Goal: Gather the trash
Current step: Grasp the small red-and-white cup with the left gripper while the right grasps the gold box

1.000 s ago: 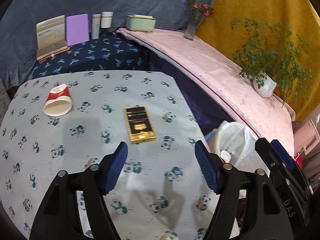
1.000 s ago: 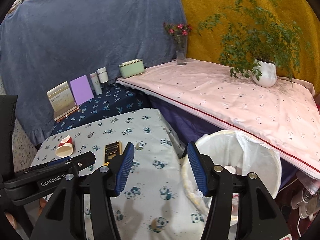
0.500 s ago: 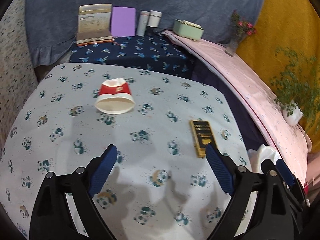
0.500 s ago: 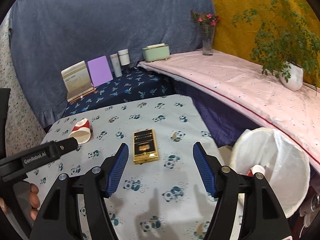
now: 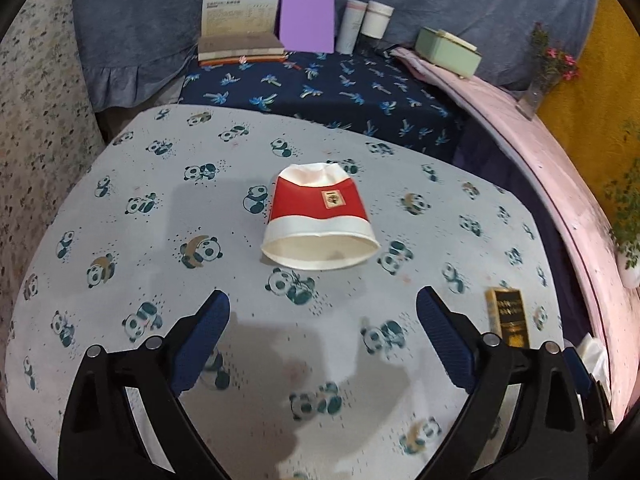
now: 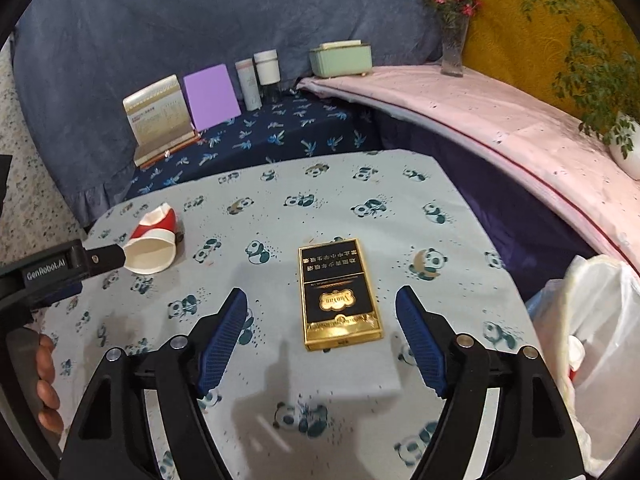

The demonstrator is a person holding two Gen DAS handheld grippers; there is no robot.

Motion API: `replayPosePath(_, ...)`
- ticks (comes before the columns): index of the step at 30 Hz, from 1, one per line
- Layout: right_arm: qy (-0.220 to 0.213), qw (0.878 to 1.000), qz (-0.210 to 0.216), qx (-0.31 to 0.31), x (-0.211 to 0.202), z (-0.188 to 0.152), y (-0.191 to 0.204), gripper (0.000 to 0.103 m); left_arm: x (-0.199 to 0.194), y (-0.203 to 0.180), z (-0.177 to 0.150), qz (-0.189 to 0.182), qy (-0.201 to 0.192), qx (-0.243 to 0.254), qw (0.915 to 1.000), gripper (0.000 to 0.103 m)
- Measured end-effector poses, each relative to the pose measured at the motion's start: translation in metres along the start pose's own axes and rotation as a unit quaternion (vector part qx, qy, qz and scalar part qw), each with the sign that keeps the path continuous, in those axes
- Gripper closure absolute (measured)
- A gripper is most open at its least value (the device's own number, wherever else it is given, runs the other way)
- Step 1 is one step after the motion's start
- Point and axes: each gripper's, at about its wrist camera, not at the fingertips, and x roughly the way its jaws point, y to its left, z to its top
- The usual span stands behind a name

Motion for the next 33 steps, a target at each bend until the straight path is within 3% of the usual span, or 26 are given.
replayPosePath(8,0.031,0.999,-0.013,-0.008,0.049,0.004,0.000,0.030,0.043,0.001,0.017,0.004,0.014,-0.028,0.9995,0.013)
replayPosePath(15,0.058,0.998,-0.012,-0.012,0.068,0.002,0.003,0.030,0.067,0.017,0.023,0.011,0.019,-0.105,0.9943,0.013)
replayPosePath(17,0.060,0.998,-0.010,-0.013,0.069,0.002,0.005,0.030,0.069,0.016,0.024,0.022,0.012,-0.102,0.9945,0.016)
replayPosePath(19,0.063,0.998,-0.013,-0.021,0.070,0.002,0.008,0.035,0.071,0.011,0.025,0.026,0.010,-0.072,0.9970,0.035)
replayPosePath(21,0.063,0.997,-0.015,-0.031,0.071,0.003,0.012,0.049,0.073,0.007,0.025,0.033,0.010,-0.040,0.9986,0.053)
replayPosePath(24,0.063,0.997,-0.011,-0.039,0.069,0.001,0.016,0.049,0.071,0.010,0.023,0.022,0.009,-0.039,0.9990,0.055)
replayPosePath(26,0.062,0.997,-0.007,-0.041,0.067,-0.001,0.018,0.049,0.070,0.010,0.020,0.017,0.010,-0.032,0.9993,0.094)
replayPosePath(27,0.062,0.997,-0.006,-0.040,0.066,-0.002,0.019,0.049,0.072,0.009,0.019,0.011,0.022,-0.025,0.9994,0.099)
replayPosePath(33,0.060,0.998,0.001,-0.029,0.051,-0.010,0.018,0.049,0.058,0.007,0.004,-0.004,0.022,-0.015,0.9996,0.101)
